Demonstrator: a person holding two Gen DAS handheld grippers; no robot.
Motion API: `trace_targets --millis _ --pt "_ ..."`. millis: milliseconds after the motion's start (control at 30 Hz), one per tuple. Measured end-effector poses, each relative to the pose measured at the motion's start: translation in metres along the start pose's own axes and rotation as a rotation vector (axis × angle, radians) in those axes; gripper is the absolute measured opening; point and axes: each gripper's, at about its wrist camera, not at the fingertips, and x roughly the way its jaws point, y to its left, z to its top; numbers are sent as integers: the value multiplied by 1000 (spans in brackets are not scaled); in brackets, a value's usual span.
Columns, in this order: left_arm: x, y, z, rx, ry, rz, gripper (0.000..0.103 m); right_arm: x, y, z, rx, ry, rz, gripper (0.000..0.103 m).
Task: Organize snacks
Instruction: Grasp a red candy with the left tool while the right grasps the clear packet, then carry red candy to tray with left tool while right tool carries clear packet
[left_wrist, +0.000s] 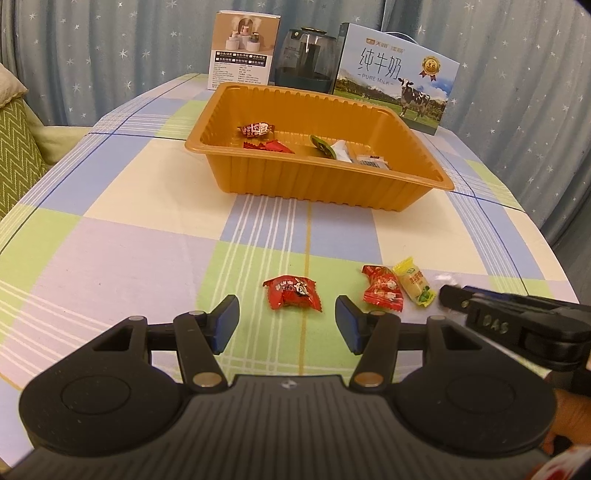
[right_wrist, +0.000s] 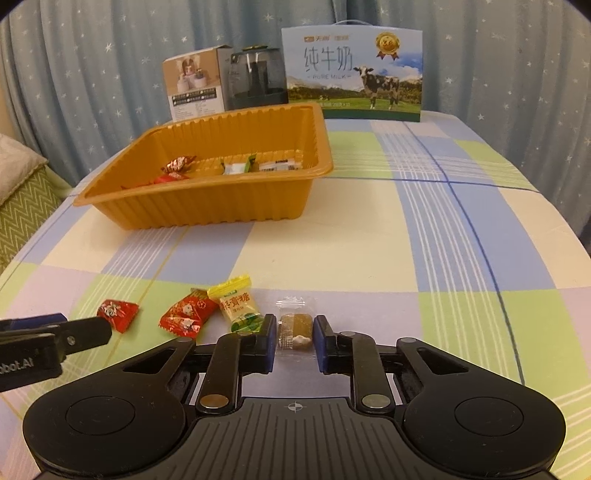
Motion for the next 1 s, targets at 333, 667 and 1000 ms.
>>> trace_targets --millis 333,667,1000 --pt "15 -11 3 52 -27 18 53 -9 -7 5 41 -28 -12 22" --pt "31 -17 1 98 -14 57 34 -9 -9 6 64 -17 5 22" --pt "23 -20 2 118 -19 54 23 -12 -9 7 62 -23 9 22"
